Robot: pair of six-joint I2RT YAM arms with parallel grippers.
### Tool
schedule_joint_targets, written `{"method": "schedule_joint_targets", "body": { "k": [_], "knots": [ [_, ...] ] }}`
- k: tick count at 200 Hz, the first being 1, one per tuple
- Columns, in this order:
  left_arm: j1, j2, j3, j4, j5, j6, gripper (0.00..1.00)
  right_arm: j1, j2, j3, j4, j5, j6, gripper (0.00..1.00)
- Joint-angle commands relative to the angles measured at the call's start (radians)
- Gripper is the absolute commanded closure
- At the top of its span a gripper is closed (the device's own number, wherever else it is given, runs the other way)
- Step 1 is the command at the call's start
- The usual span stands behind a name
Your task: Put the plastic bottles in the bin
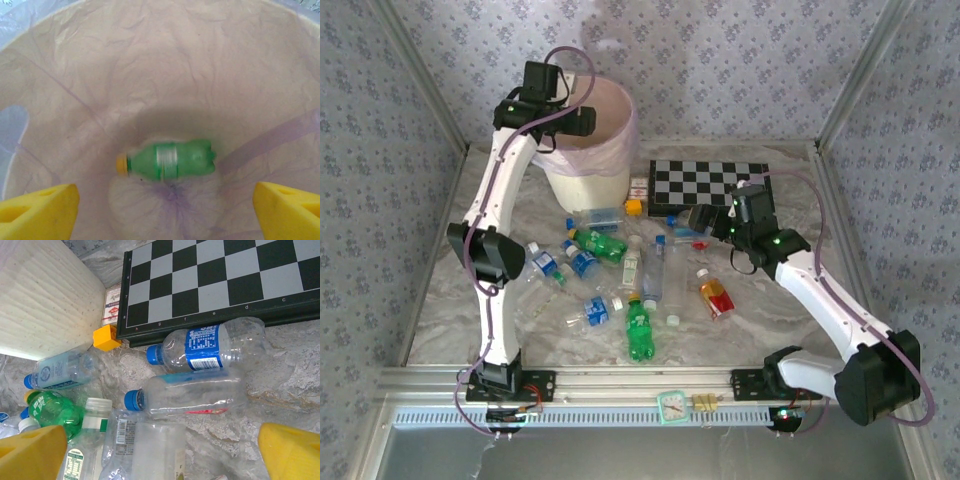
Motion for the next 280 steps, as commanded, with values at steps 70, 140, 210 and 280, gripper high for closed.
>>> {"method": "schedule_joint_targets", "body": {
  "k": [70,140,210,280],
  "knots": [
    [-0.211,-0.526,-0.718,0.685,0.030,-0.026,0.05,0.061,0.108,0.061,-0.223,0.052,-0.085,0.00],
    [-0.340,-0.659,-1.215,1.065,0.140,-0.310,0.00,0.145,0.209,0.016,-0.353,-0.014,-0.125,0.04],
    [-0.424,-0.624,-1.356,1.114,0.141,-0.438,0.00,0.168,0.302,-0.025,-0.369,0.049,-0.119,0.16],
    [-0.422,-0.602,-1.365,1.148,0.131,-0.442,0.00,0.178,0.380,-0.048,-0.373,0.094,-0.107,0.24]
  ]
}}
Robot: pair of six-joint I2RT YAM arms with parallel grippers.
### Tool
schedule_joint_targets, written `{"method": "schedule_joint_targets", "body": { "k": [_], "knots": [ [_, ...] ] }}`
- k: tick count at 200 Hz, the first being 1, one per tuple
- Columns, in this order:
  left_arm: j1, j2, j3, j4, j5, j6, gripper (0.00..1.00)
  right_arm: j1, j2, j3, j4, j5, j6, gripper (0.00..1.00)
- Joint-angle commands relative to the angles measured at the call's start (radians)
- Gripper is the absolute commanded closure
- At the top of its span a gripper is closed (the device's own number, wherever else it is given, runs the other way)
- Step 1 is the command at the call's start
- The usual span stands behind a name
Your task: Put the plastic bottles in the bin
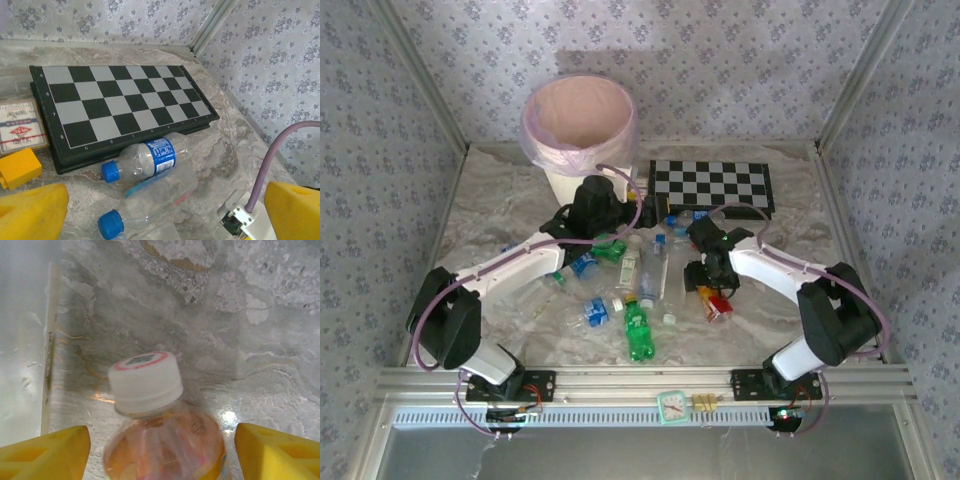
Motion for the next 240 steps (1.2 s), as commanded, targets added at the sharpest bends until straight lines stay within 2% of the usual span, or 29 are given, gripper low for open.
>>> {"method": "schedule_joint_targets", "body": {
  "k": [1,56,81,109,137,169,188,240],
  "knots": [
    [0.005,0.009,0.007,0.053,-0.002,-0.007,0.00,0.009,0.031,-0.019,-0.031,0.036,0.008,0.25],
    [0.009,0.011,0.001,0.036,-0.031,-0.013,0.00,0.016,0.048,-0.045,-0.018,0.045,0.024,0.31],
    [0.013,0.016,0.003,0.031,-0.035,-0.016,0.00,0.017,0.037,-0.046,-0.021,0.044,0.040,0.41],
    [0.018,0.021,0.004,0.026,-0.030,-0.015,0.00,0.004,-0.025,-0.029,-0.034,0.012,0.059,0.47],
    [0.024,0.021,0.004,0.027,-0.008,-0.015,0.00,-0.042,-0.129,0.021,-0.016,-0.035,0.067,0.49],
    [0.026,0.015,-0.009,0.056,0.044,-0.015,0.00,-0.107,-0.227,0.108,0.063,-0.087,0.076,0.49],
    [0.027,0.011,-0.028,0.108,0.103,-0.015,0.00,-0.147,-0.256,0.150,0.181,-0.111,0.079,0.50],
    [0.021,0.006,-0.043,0.196,0.302,-0.011,0.00,-0.219,-0.243,0.214,0.474,-0.219,0.194,0.52]
  ]
}}
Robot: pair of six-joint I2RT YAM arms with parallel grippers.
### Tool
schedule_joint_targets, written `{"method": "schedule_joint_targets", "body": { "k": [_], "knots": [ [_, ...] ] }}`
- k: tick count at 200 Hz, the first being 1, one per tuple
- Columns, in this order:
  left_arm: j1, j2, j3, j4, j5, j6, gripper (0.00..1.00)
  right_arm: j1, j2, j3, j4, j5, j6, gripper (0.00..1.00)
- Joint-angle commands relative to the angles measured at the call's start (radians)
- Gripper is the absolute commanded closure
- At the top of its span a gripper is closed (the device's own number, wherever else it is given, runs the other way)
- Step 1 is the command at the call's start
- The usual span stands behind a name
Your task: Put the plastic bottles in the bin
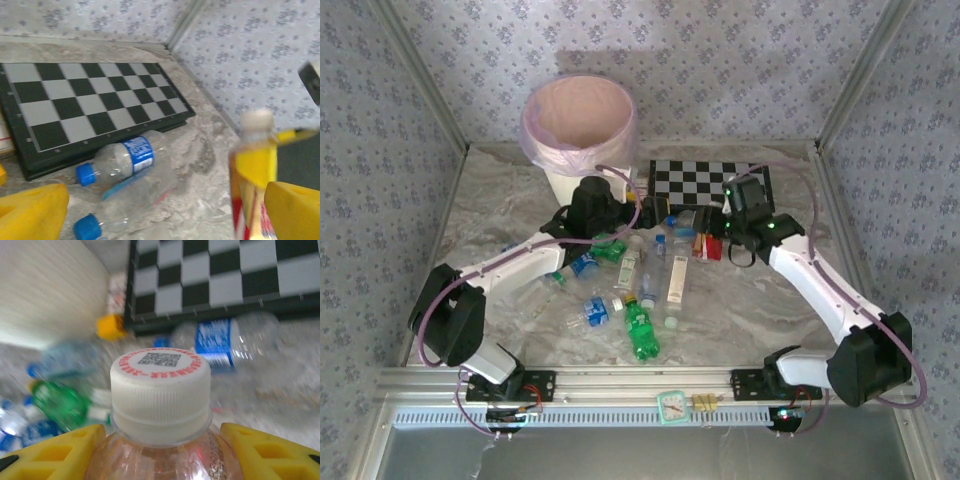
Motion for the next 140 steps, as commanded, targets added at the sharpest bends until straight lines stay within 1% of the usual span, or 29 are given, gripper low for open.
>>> {"method": "schedule_joint_targets", "body": {
  "k": [1,28,56,114,140],
  "knots": [
    [-0.002,-0.011,-0.007,0.093,0.138,0.001,0.00,-0.017,0.012,0.043,0.165,-0.077,0.084,0.52],
    [-0.017,-0.003,-0.014,0.130,0.201,0.006,0.00,-0.015,0.057,0.093,0.210,-0.153,0.124,0.53],
    [-0.026,0.016,0.004,0.132,0.247,0.009,0.00,0.003,0.089,0.091,0.277,-0.208,0.175,0.53],
    [-0.042,0.060,0.034,0.106,0.270,0.000,0.00,0.061,0.139,0.099,0.319,-0.257,0.203,0.53],
    [-0.042,0.063,0.039,0.080,0.237,0.009,0.00,0.079,0.142,0.099,0.304,-0.263,0.199,0.53]
  ]
}}
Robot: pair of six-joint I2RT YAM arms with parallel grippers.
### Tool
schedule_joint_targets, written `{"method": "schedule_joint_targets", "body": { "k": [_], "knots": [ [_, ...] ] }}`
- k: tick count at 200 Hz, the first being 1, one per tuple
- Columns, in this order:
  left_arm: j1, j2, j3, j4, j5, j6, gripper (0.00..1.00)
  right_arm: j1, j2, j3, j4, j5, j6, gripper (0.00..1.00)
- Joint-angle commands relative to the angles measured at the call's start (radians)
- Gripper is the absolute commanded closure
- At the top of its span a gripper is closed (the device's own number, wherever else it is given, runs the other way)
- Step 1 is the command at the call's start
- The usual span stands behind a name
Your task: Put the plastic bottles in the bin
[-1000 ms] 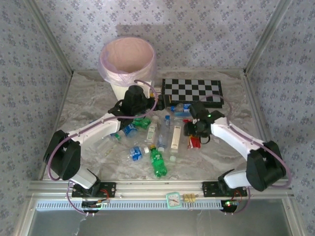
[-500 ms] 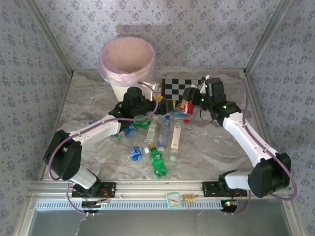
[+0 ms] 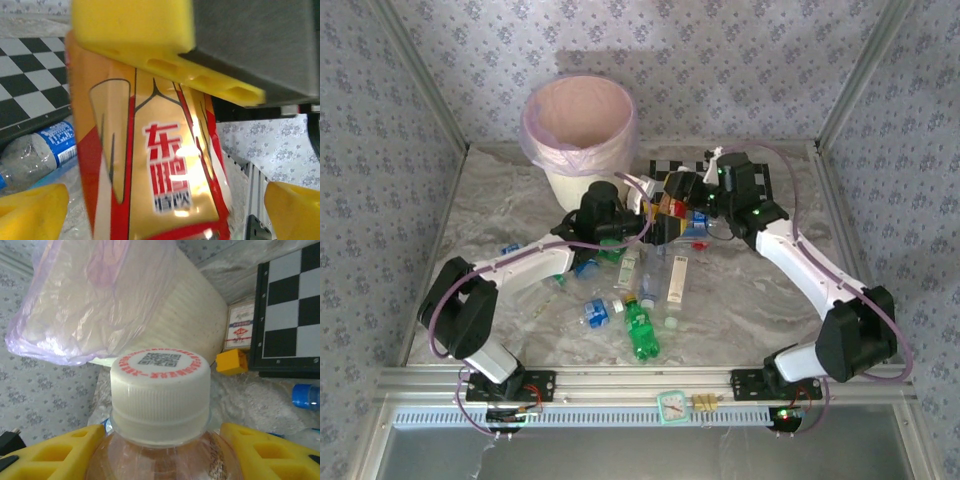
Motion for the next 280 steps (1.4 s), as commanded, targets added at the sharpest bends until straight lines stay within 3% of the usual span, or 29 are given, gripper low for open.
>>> {"method": "schedule_joint_targets", "body": {
  "k": [1,30,69,101,137,155,186,217,245,280],
  "knots": [
    [-0.007,0.003,0.046,-0.003,0.002,0.009,0.01,0.015,0.002,0.032,0.015,-0.030,0.016,0.53],
    [-0.007,-0.004,0.042,-0.014,-0.037,0.025,0.07,0.027,0.000,0.031,0.000,-0.028,0.012,0.53],
    [-0.007,0.002,0.042,-0.015,-0.039,0.026,0.33,0.030,0.000,0.031,-0.012,-0.029,0.011,0.53],
    [-0.006,0.004,0.042,-0.016,-0.042,0.025,0.43,0.030,-0.002,0.032,-0.020,-0.022,0.008,0.47],
    [-0.006,-0.002,0.040,-0.027,-0.089,0.022,0.46,0.023,-0.021,0.032,-0.037,0.012,0.011,0.24],
    [-0.005,-0.006,0.037,-0.040,-0.118,0.021,0.46,0.010,-0.041,0.032,-0.043,0.021,0.011,0.17],
    [0.003,-0.018,0.042,-0.058,-0.145,0.026,0.46,-0.029,-0.090,0.003,-0.062,0.043,0.016,0.11],
    [0.019,-0.039,0.067,-0.096,-0.169,0.052,0.46,-0.064,-0.175,-0.044,-0.097,0.156,0.003,0.07],
    [0.046,-0.067,0.127,-0.146,-0.203,0.111,0.46,-0.070,-0.242,-0.094,-0.118,0.255,-0.040,0.01],
    [0.089,-0.100,0.256,-0.260,-0.286,0.223,0.47,-0.069,-0.279,-0.143,-0.119,0.284,-0.082,0.00]
  ]
}}
